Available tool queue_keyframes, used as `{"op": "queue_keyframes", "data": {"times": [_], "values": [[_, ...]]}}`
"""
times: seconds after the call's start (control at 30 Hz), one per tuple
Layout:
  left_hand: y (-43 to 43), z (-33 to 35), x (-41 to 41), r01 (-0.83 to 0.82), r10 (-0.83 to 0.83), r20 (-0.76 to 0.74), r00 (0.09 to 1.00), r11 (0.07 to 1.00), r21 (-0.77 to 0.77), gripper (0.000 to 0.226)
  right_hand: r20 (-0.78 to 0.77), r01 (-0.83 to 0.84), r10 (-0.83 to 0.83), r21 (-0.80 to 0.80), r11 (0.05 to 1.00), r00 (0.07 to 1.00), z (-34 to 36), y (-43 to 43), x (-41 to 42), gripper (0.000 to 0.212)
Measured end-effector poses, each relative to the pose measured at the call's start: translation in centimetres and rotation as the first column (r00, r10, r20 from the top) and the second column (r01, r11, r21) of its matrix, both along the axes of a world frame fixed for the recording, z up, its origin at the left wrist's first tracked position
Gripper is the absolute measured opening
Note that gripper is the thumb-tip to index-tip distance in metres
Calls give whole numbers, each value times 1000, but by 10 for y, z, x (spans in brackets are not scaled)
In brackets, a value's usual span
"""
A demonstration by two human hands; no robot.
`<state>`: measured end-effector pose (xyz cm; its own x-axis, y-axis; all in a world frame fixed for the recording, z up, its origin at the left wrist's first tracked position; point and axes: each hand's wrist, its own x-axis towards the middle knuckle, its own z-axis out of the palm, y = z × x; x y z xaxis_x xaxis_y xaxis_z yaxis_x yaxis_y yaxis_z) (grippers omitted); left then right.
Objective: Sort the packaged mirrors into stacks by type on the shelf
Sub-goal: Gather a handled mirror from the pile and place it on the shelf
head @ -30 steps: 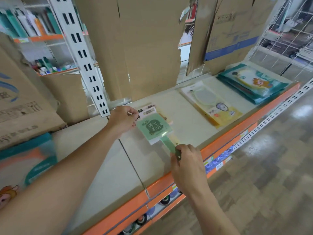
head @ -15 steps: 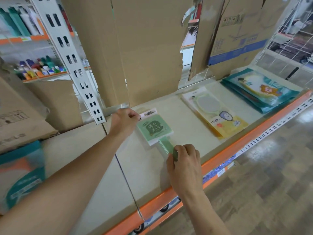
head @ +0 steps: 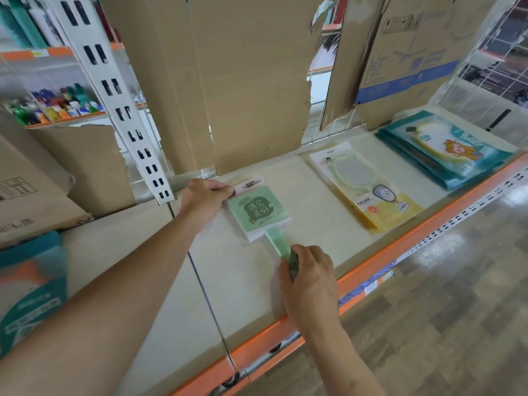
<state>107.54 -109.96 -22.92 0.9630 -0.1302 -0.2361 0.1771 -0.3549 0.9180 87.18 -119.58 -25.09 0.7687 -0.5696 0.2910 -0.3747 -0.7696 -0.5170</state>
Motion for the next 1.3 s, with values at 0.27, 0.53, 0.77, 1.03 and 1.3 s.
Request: {"op": "queue_keyframes", "data": {"times": [0.27, 0.53, 0.77, 1.03, 1.3], "values": [[2, 0, 1, -22, 16, -59, 998, 994, -103, 18, 11, 1, -1, -2, 1000, 1000, 1, 1, 0, 12], [11, 11, -15, 32, -41, 88, 995, 995, 98, 39, -101, -18, 29, 105, 994, 994, 13, 0, -4, 45], [60, 34, -20, 56, -94, 176, 980, 976, 210, 23, -90, 90, -96, -66, 994, 991, 31, 26, -6, 42], [171, 60, -14, -47, -33, 269, 962, 958, 283, 18, -54, -57, 60, 52, 997, 997, 55, 91, 11, 42], [312, 85, -38, -163, 15, 320, 947, 882, 442, 25, 22, -280, 279, 96, 955, 960, 67, 185, 37, 37]]}}
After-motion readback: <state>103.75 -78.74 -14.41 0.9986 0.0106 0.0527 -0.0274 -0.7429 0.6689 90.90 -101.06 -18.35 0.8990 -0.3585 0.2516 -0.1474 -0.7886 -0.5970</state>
